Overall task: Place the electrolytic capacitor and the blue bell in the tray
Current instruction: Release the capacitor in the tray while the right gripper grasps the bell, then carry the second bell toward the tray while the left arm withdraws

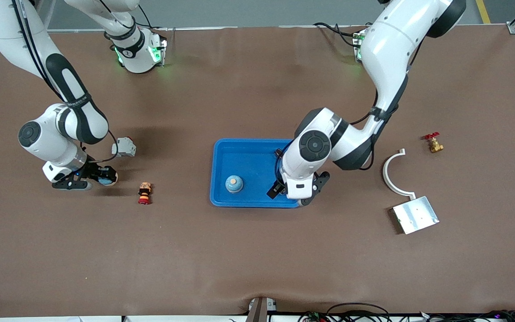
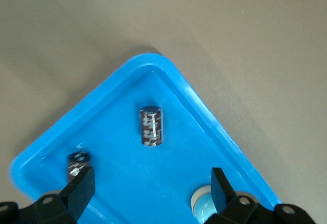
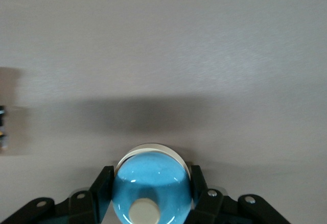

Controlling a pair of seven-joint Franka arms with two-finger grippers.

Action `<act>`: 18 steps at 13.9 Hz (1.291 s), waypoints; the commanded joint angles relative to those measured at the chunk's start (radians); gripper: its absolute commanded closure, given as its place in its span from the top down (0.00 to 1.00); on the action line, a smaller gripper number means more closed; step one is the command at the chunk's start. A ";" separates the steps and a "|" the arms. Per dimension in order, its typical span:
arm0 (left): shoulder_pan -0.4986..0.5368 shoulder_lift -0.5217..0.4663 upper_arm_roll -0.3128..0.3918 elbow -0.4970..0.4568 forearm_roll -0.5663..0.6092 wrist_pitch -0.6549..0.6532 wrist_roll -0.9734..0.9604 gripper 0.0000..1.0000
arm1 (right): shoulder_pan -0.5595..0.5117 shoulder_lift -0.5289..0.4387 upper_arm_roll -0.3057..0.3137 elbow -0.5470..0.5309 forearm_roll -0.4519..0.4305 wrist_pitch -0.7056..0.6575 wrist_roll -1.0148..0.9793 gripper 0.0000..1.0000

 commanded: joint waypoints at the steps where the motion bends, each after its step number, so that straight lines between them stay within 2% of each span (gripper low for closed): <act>1: 0.033 -0.108 0.010 -0.024 -0.013 -0.133 0.004 1.00 | 0.036 -0.064 -0.002 0.000 -0.017 -0.081 0.086 0.00; 3: 0.081 -0.164 0.002 -0.025 -0.018 -0.234 0.042 1.00 | 0.062 -0.096 -0.002 -0.002 -0.017 -0.119 0.140 0.00; 10: 0.318 -0.410 0.001 -0.025 -0.161 -0.560 0.423 1.00 | 0.201 -0.245 -0.002 -0.022 -0.017 -0.272 0.437 0.00; 13: 0.418 -0.485 0.002 -0.027 -0.161 -0.639 0.563 1.00 | 0.310 -0.282 -0.002 -0.022 -0.018 -0.306 0.626 0.00; 18: 0.593 -0.566 0.004 -0.031 -0.156 -0.750 0.839 1.00 | 0.456 -0.302 0.005 -0.006 -0.110 -0.331 0.948 0.00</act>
